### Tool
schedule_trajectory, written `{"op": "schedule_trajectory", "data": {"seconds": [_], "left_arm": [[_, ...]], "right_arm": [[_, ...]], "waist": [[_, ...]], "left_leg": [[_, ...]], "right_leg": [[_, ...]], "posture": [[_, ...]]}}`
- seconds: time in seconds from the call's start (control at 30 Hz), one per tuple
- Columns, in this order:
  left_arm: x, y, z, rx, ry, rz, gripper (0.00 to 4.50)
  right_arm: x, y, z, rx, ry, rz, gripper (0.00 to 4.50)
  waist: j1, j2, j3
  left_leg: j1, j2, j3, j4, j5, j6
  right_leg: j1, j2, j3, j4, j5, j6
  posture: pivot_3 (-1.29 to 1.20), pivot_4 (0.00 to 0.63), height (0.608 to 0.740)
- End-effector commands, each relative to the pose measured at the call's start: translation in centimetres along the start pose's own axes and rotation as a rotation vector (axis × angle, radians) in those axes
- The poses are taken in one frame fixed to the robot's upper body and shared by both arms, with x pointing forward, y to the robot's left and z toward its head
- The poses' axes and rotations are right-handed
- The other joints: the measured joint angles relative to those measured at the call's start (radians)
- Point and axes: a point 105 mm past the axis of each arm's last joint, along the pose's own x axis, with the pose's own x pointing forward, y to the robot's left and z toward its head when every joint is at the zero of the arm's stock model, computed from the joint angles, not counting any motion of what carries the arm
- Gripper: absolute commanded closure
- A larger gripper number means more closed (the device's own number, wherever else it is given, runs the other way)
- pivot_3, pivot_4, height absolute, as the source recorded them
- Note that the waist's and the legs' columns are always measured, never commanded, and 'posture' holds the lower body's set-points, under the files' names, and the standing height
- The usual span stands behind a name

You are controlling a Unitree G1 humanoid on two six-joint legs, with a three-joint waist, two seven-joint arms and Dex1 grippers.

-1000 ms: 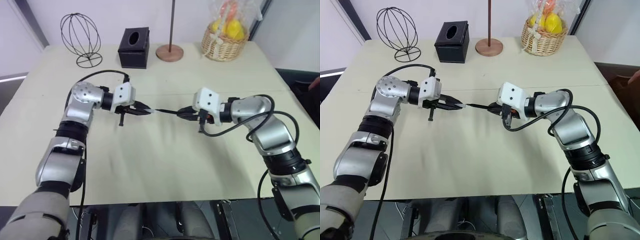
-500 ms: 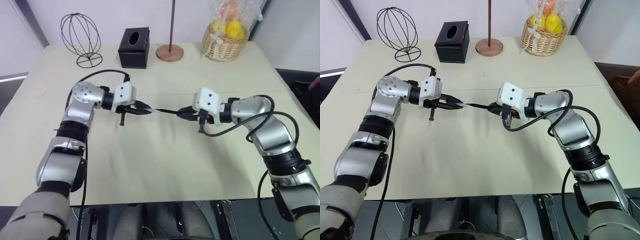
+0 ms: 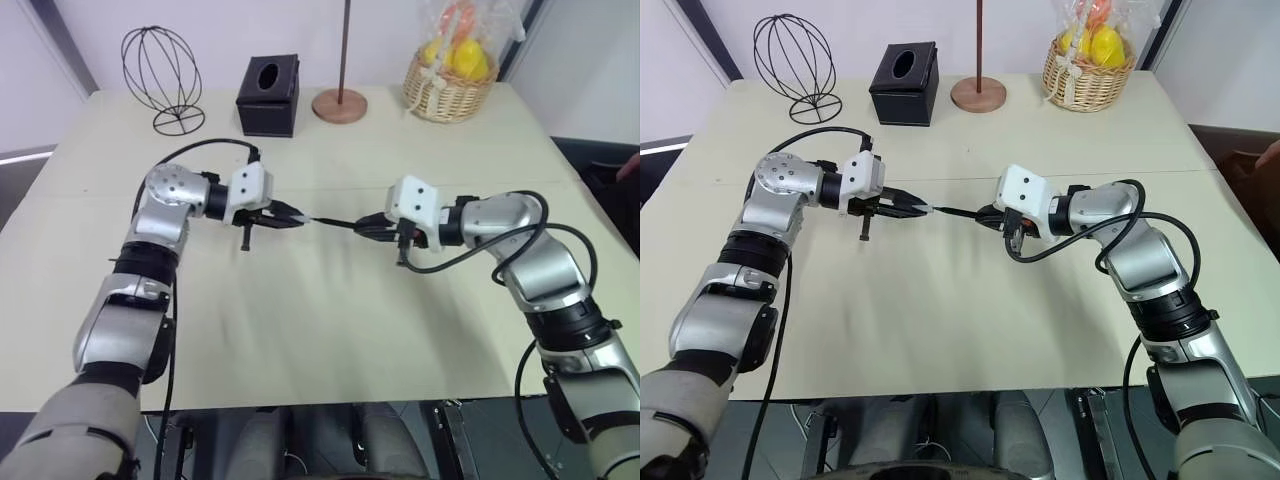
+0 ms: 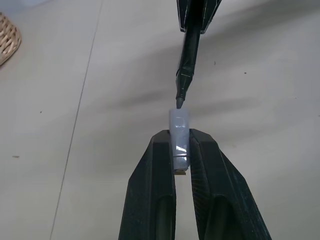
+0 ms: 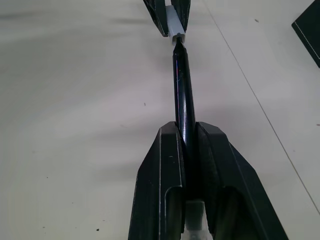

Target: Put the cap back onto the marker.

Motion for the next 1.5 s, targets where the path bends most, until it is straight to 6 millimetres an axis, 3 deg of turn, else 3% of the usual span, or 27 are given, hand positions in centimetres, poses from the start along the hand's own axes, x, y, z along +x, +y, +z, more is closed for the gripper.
{"op": "schedule_trajectory", "data": {"seconds": [0.03,0.3,1.5], "left_arm": [[0.3,0.8,1.8,0.056,-0.049,0.015,4.48],[1.0,0.8,2.2,0.06,-0.067,0.007,4.48],[0.2,2.1,3.4,0.031,-0.116,0.069,4.48]], "right_arm": [[0.1,0.1,1.2,-0.025,-0.045,-0.001,4.5],[0.4,0.3,1.3,-0.022,-0.05,0.004,4.5],[0.3,0.3,0.6,-0.017,-0.029,-0.008,4.5]], "waist": [[0.0,0.0,0.0],[0.0,0.0,0.0],[0.0,0.0,0.0]], "left_leg": [[0.0,0.0,0.0,0.0,0.0,0.0],[0.0,0.0,0.0,0.0,0.0,0.0],[0.0,0.0,0.0,0.0,0.0,0.0]], "right_leg": [[0.0,0.0,0.0,0.0,0.0,0.0],[0.0,0.0,0.0,0.0,0.0,0.0],[0.0,0.0,0.0,0.0,0.0,0.0]], "posture": [[0.0,0.15,0.74],[0.0,0.15,0.74],[0.0,0.15,0.74]]}}
